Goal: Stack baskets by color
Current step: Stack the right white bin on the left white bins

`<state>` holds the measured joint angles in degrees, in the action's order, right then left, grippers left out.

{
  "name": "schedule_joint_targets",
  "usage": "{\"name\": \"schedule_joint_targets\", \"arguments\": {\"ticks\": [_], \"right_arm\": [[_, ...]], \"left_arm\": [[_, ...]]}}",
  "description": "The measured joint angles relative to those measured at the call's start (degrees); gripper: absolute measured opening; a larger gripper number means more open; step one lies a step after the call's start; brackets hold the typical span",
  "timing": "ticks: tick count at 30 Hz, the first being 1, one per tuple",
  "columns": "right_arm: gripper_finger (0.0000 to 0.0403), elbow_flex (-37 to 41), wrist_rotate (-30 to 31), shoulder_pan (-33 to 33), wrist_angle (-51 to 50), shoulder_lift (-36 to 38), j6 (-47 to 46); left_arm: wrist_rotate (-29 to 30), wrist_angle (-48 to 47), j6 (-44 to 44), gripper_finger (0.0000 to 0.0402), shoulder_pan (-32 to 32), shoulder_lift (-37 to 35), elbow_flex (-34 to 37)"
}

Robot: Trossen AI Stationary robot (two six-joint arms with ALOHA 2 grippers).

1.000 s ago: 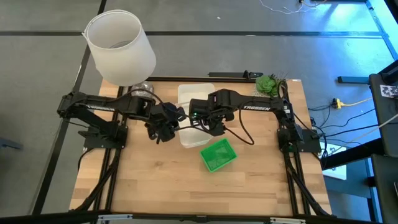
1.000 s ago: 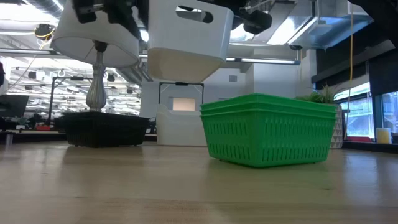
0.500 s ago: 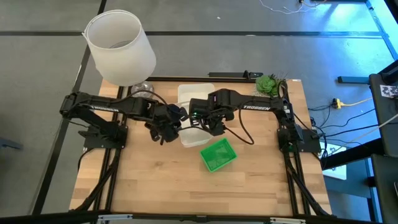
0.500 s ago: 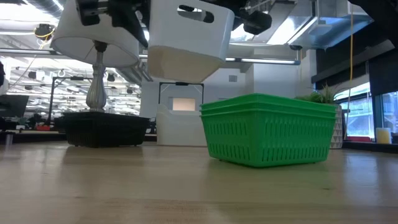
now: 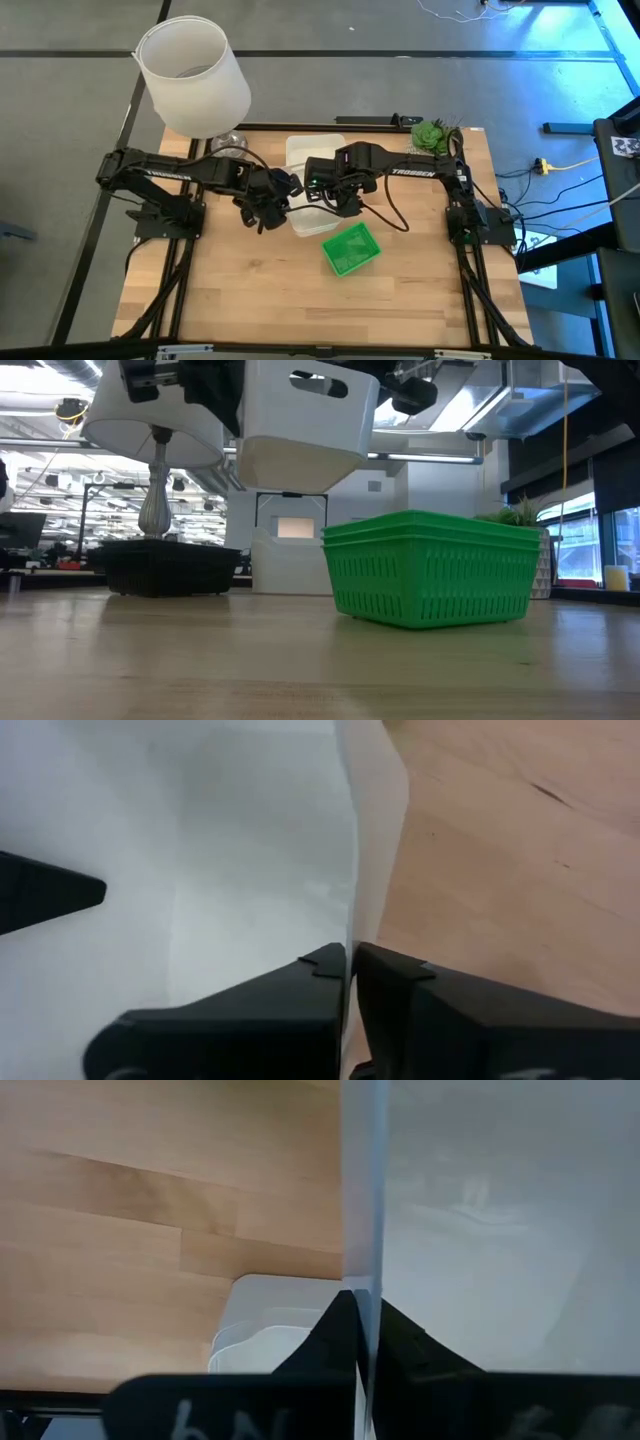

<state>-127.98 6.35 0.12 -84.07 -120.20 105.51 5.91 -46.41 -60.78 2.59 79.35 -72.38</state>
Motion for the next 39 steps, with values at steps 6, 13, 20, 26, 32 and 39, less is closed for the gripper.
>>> {"name": "schedule_joint_targets", "arguments": {"ticks": [6,13,20,26,32,39], "right_arm": [[0.0009,0.0,-1.27,0.03,0.54,0.02,-0.27],[0.0044,0.0,-3.88,0.07,2.48,0.04,-0.4],[0.0073,0.0,-5.73,0.05,2.88,0.11,-0.76],[0.0079,-0.07,1.34,-0.33,3.19,0.15,-2.36],[0.008,-1.74,1.77,-0.37,1.77,0.0,-3.14],[0.008,-2.56,-0.29,-0.39,0.41,-0.09,-3.2]], "left_arm": [[-0.02,0.14,0.0,0.0003,0.0,0.0,0.0],[-0.93,0.32,0.25,0.0001,0.04,0.0,0.09],[-1.87,-0.26,0.67,0.0,0.04,-0.04,-0.78],[-1.43,-2.72,0.46,0.0001,-0.1,-0.1,-1.76],[-1.96,-2.72,0.7,0.0001,-0.11,-0.45,-1.9],[-5.22,-1.93,1.1,0.0001,-0.07,-0.81,-1.99]]}}
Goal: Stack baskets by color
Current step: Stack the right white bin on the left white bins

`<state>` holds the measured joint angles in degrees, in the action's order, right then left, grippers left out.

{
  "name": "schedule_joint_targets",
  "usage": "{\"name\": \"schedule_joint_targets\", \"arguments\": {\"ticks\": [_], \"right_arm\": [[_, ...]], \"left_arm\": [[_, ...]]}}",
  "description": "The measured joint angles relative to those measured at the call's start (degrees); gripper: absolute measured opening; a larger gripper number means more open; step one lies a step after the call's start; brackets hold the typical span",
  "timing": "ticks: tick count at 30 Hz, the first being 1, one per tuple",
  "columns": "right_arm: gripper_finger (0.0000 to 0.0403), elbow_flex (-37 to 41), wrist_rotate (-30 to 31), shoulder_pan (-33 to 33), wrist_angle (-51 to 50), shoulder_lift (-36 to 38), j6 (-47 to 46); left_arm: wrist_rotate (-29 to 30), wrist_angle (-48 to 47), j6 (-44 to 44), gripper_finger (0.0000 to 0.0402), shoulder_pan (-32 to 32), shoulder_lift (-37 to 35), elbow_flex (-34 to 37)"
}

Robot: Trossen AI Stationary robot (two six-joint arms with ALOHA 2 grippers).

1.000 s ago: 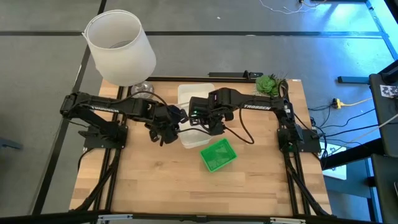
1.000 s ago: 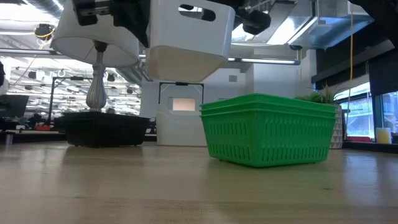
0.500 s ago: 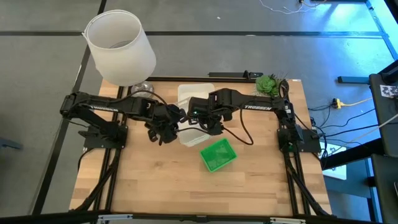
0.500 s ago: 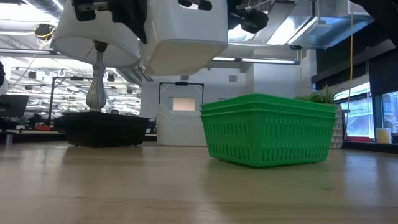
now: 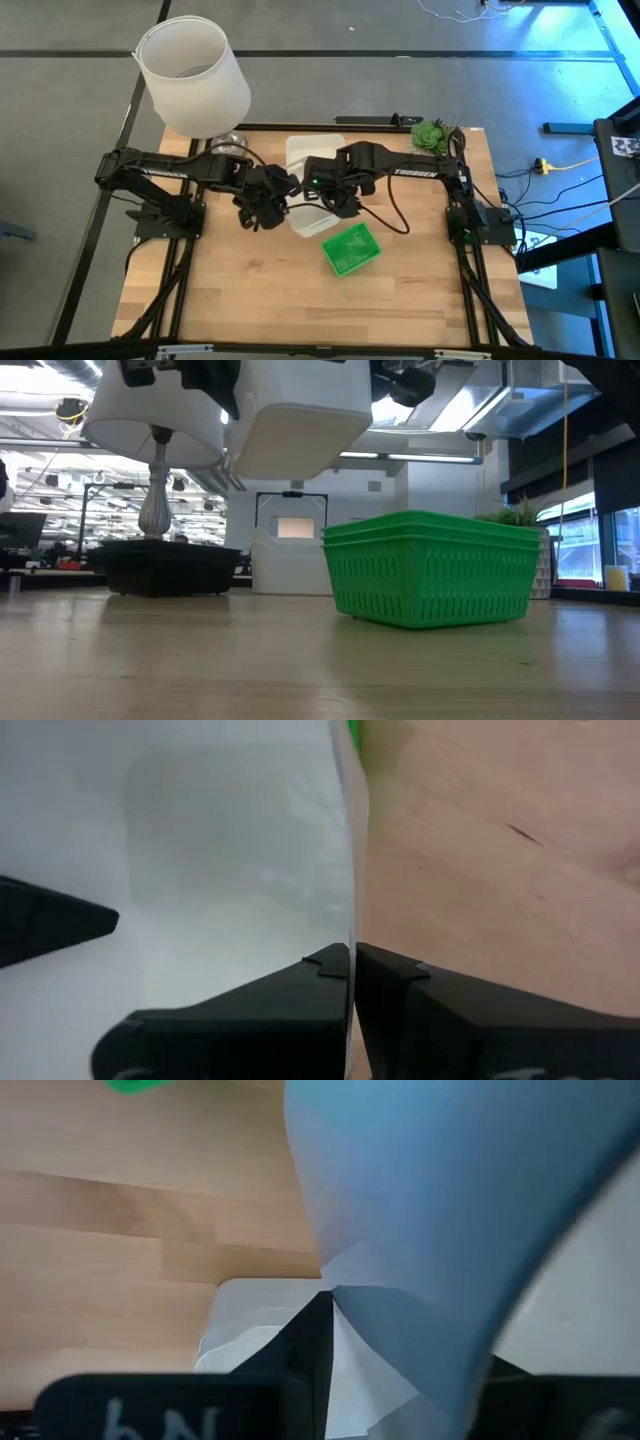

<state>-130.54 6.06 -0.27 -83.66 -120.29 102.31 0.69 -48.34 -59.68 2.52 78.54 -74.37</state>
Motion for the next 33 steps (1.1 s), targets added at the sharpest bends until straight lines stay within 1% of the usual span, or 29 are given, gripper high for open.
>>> {"name": "schedule_joint_targets", "arguments": {"ticks": [6,9,13,19,24,28,30,33], "right_arm": [[0.008,0.0,-1.18,0.04,-0.15,0.0,-0.06],[0.008,0.0,-4.43,0.09,-0.29,0.0,-0.2],[0.0081,1.02,-8.49,0.44,0.72,0.0,-4.79],[0.0081,2.99,-8.76,0.46,2.25,-0.02,-11.9],[0.0081,3.98,-9.75,0.89,2.81,-0.02,-12.06],[0.0081,4.17,-15.54,2.49,2.79,-0.04,-12.19],[0.0081,4.17,-18.21,3.22,2.73,-0.04,-12.12],[0.0081,3.92,-18.98,3.85,2.53,-0.04,-12.83]], "left_arm": [[-2.34,0.15,3.06,0.0001,0.0,0.0,0.0],[-2.68,-0.46,3.14,0.0001,0.07,0.0,0.02],[-3.34,-0.94,3.33,0.0,0.48,0.0,0.01],[-3.37,-1.38,3.56,0.0,0.66,0.0,0.02],[-3.02,-4.86,3.65,0.0,1.7,0.0,0.02],[-5.42,-6.69,3.89,0.0,2.52,0.0,0.02],[-5.44,-6.9,3.89,0.0,2.75,0.0,0.02],[-5.79,-7.58,4.3,0.0,2.8,0.0,0.02]]}}
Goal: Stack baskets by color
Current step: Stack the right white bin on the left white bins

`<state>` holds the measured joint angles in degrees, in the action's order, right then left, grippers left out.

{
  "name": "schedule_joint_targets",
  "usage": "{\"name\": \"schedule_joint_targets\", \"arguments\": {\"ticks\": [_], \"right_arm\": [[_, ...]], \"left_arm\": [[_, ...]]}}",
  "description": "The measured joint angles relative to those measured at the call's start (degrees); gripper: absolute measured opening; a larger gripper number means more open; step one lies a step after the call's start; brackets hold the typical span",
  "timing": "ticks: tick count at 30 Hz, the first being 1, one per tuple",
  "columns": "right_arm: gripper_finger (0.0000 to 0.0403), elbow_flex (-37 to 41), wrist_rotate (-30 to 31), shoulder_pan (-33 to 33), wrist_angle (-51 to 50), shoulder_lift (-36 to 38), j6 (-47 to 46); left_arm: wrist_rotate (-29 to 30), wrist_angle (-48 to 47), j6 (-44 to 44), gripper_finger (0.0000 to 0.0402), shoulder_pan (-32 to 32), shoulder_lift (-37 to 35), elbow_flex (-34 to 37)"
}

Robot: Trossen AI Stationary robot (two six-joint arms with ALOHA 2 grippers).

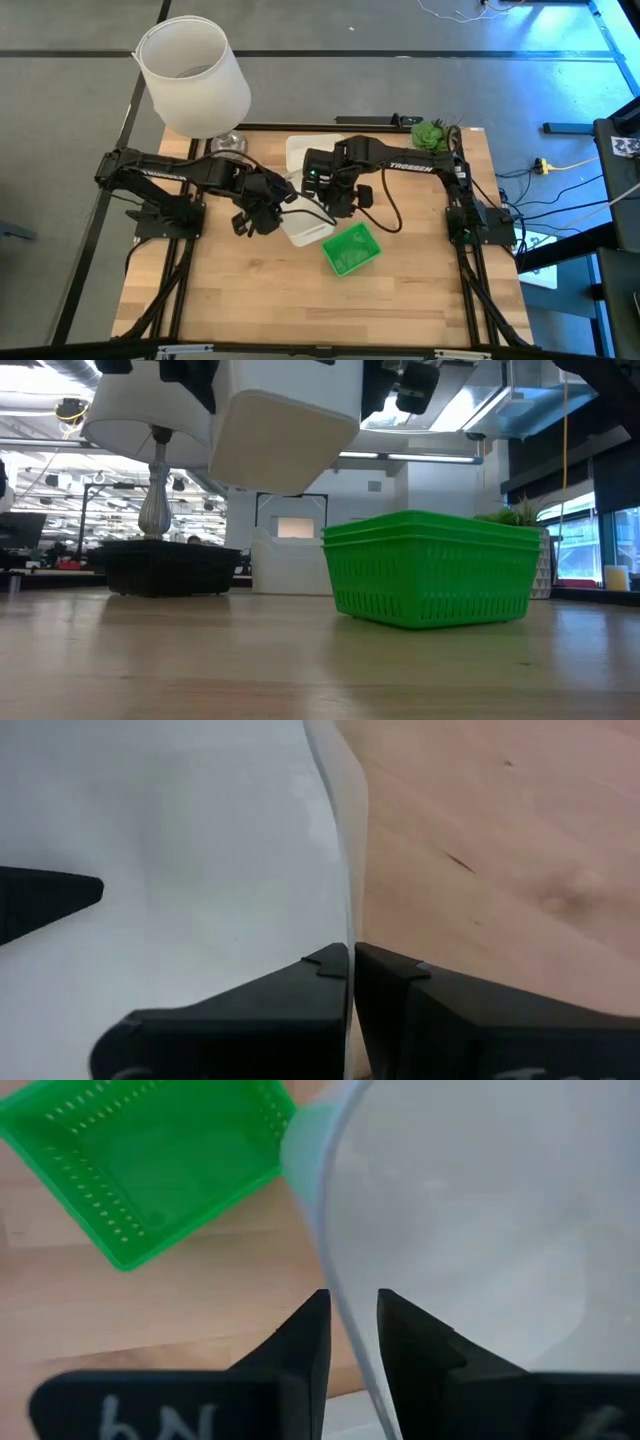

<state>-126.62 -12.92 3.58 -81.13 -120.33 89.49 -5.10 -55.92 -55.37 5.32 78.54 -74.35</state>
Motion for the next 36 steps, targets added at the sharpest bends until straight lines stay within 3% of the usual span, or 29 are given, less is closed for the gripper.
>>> {"name": "schedule_joint_targets", "arguments": {"ticks": [7,16,19,29,33,36], "right_arm": [[0.0081,-0.12,-0.29,0.59,0.67,0.78,-0.29],[0.008,-8.28,-1.53,0.87,-3.57,1.29,-2.45],[0.008,-7.73,-0.9,1.01,-3.6,2.78,-2.56],[0.008,-8.34,-0.17,1.18,-7.76,8.27,-14.15],[0.008,-8.34,1.26,1.16,-9.06,11.09,-19.16],[0.008,-8.38,2.8,1.13,-9.03,13.27,-21.95]], "left_arm": [[-1.83,-3.22,2.78,0.0,0.02,0.0,0.02],[-4.48,-6.6,2.81,0.0,0.19,-0.08,0.26],[-4.0,-5.5,2.96,0.0,0.2,-0.04,0.23],[7.5,-3.38,5.94,0.0,-2.43,-0.61,0.11],[13.87,2.59,8.62,0.0,-5.9,-0.58,0.11],[14.19,9.0,11.93,0.0,-10.02,-0.01,0.11]]}}
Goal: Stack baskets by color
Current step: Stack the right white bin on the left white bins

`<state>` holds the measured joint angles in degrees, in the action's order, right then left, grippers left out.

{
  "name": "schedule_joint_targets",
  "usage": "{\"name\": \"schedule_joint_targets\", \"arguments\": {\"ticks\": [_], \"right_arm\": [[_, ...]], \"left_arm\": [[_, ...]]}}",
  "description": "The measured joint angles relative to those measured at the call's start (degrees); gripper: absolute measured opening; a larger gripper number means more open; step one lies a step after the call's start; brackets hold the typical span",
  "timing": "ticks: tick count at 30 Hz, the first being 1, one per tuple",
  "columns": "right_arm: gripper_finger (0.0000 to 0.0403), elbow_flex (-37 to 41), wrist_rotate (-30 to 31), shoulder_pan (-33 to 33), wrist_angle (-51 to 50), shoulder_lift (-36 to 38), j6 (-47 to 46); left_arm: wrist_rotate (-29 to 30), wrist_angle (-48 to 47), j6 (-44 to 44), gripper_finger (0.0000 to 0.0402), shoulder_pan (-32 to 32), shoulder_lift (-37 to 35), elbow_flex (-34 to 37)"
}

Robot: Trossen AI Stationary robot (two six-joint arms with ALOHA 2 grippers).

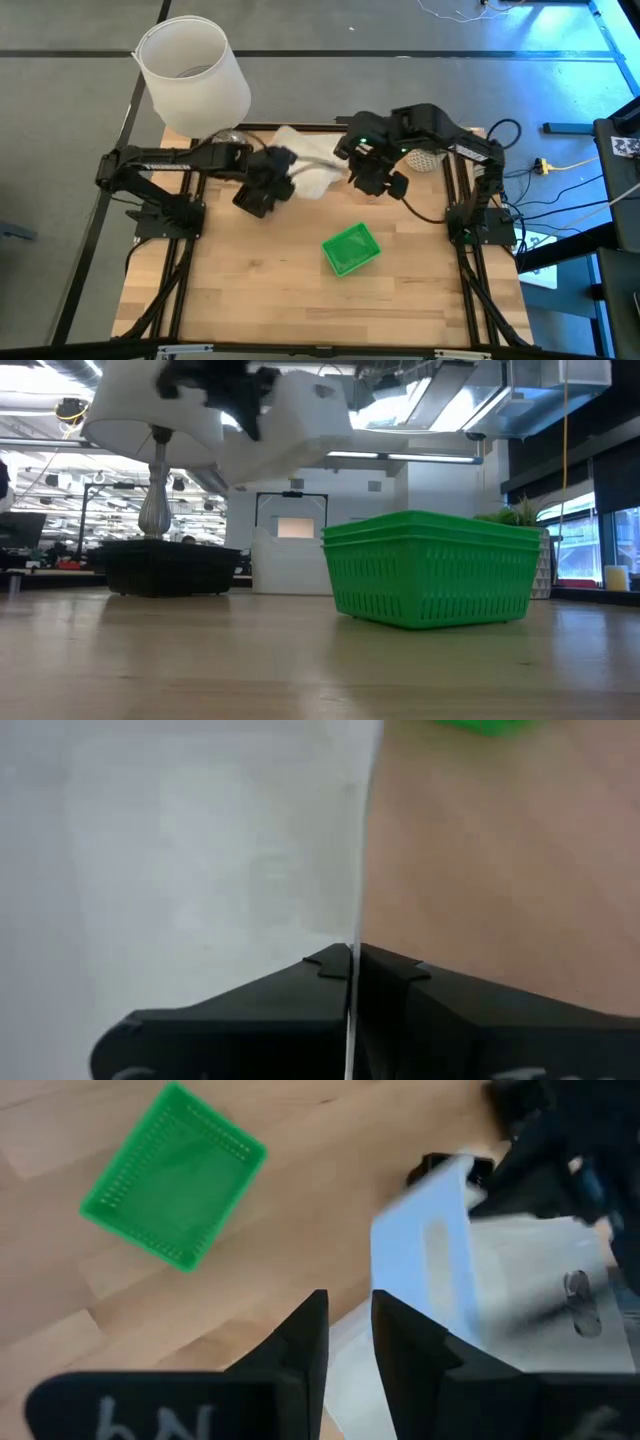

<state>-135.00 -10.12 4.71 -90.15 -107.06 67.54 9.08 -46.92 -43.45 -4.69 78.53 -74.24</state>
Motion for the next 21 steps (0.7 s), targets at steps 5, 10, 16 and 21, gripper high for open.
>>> {"name": "schedule_joint_targets", "arguments": {"ticks": [5,10,16,21], "right_arm": [[0.008,0.02,0.79,0.0,0.03,2.75,-1.5],[0.008,0.02,0.76,0.0,0.11,4.44,-1.52],[0.008,0.02,0.76,0.0,0.14,4.81,-2.81],[0.008,0.02,0.78,0.07,0.18,4.81,-4.51]], "left_arm": [[-1.2,7.72,8.74,0.0,-5.47,4.45,-0.07],[-0.87,13.72,10.12,0.0,-8.12,11.62,-0.02],[0.43,17.41,13.08,0.0,-10.22,15.56,-1.44],[-0.2,16.66,14.91,0.0,-11.76,17.72,-3.63]]}}
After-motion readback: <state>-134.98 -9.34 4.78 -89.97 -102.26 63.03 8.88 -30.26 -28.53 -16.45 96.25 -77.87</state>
